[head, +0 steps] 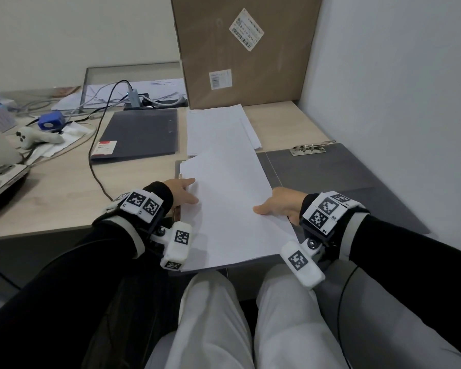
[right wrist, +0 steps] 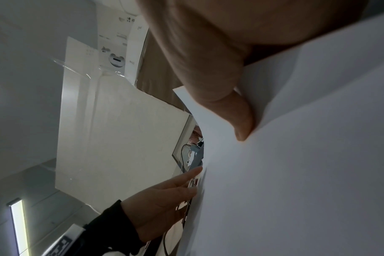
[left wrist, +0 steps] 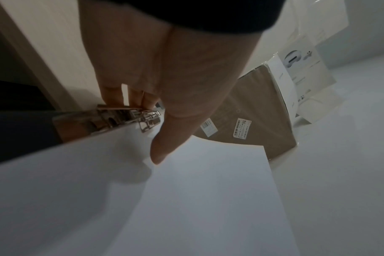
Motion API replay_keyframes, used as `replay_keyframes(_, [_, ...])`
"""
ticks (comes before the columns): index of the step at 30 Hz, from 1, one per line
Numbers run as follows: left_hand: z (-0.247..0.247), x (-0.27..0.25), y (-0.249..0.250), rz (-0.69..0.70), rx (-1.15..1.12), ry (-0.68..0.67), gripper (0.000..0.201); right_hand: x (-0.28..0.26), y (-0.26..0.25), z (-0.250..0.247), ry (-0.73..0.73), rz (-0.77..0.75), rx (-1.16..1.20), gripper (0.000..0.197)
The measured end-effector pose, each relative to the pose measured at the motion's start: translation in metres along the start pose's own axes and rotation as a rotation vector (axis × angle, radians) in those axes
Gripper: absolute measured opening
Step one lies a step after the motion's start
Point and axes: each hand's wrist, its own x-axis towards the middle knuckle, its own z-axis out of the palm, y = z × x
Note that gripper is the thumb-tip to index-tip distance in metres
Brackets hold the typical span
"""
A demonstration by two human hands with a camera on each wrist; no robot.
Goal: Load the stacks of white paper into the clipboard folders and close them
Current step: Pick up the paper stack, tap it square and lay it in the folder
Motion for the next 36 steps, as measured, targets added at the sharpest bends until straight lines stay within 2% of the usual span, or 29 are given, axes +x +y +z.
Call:
replay_keyframes(3, [0.002,-0.004,0.006,-0.018,0.120,0.020,0.068,-0.001,-0.003,0.000,-0.001,0.001,-0.034,0.060])
replay_keyframes(7, [0.002,-0.006,0.008,-0.029,0.198,0.021,0.067,-0.005,-0.007,-0.008,-0.020,-0.013,-0.078,0.061])
replay_keyframes(10, [0.002,-0.007,0.008,-0.024,0.207,0.024,0.066,-0.015,-0.007,-0.024,-0.023,-0.023,-0.157,0.043])
replay_keyframes(12, [0.002,-0.007,0.008,-0.017,0.210,0.026,0.064,-0.022,-0.009,-0.037,0.037,-0.018,-0.343,0.057])
replay_keyframes(13, [0.002,-0.008,0.009,-0.014,0.210,0.029,0.063,-0.022,-0.011,-0.041,0.097,-0.040,-0.439,0.074])
replay_keyframes(14, [0.002,-0.008,0.009,-0.013,0.210,0.033,0.063,-0.020,-0.013,-0.044,0.150,-0.072,-0.514,0.091])
replay_keyframes(16, [0.001,-0.007,0.009,-0.015,0.205,0.035,0.062,-0.012,-0.020,-0.044,0.148,-0.195,-0.600,0.107])
replay_keyframes(20, [0.002,-0.008,0.008,-0.011,0.154,0.043,0.063,0.010,-0.039,-0.024,-0.051,-0.272,-0.744,0.115])
replay_keyframes(24, [0.002,-0.006,0.005,-0.008,0.132,0.058,0.064,0.026,-0.057,0.001,-0.090,-0.297,-0.808,0.116])
replay_keyframes(28, [0.003,-0.001,-0.001,0.009,0.130,0.058,0.068,0.033,-0.050,0.017,-0.089,-0.296,-0.825,0.117])
replay_keyframes(30, [0.001,0.000,-0.004,0.028,0.021,0.074,0.070,0.035,-0.048,0.016,-0.090,-0.299,-0.828,0.118])
replay_keyframes(34, [-0.011,0.007,-0.012,0.007,-0.484,0.218,0.054,0.037,-0.050,0.015,-0.102,-0.291,-0.821,0.119])
replay_keyframes(36, [-0.016,0.009,-0.017,-0.027,-0.626,0.253,0.047,0.035,-0.050,0.016,-0.109,-0.282,-0.816,0.119])
